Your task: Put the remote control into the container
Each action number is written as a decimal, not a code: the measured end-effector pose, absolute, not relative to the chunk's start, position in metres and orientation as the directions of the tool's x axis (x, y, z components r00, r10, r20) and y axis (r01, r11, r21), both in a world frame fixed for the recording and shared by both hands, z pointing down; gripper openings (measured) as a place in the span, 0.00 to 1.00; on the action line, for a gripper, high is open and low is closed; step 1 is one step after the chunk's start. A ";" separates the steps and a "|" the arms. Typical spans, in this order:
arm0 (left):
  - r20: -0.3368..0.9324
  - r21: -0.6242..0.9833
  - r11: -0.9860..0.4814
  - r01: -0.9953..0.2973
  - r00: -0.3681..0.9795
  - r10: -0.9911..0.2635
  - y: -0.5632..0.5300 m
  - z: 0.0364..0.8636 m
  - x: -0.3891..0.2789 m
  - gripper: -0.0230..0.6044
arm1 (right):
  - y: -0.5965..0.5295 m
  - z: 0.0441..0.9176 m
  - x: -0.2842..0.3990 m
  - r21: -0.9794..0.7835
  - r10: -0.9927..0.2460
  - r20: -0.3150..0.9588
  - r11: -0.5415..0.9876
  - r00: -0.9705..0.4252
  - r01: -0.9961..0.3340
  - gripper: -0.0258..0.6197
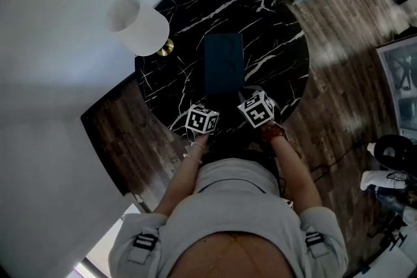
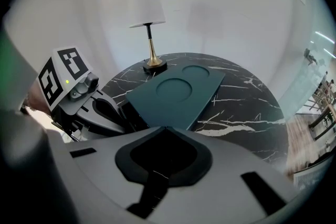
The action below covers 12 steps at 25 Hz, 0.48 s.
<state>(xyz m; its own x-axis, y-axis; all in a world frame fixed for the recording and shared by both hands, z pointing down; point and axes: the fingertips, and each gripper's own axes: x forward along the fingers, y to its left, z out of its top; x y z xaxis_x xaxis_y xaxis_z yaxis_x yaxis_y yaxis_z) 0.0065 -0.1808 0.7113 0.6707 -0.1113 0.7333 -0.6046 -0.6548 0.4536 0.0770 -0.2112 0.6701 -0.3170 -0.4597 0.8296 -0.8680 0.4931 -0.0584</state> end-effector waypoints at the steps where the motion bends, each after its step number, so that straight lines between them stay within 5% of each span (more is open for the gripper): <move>1: 0.732 0.452 -0.656 -0.605 0.672 -0.115 -0.183 0.711 0.008 0.04 | -0.211 0.670 0.077 -0.059 -0.458 0.830 0.494 -0.317 -0.868 0.06; 12: 0.724 0.446 -0.651 -0.615 0.675 -0.141 -0.201 0.708 0.014 0.04 | -0.211 0.670 0.076 -0.036 -0.445 0.843 0.514 -0.303 -0.857 0.06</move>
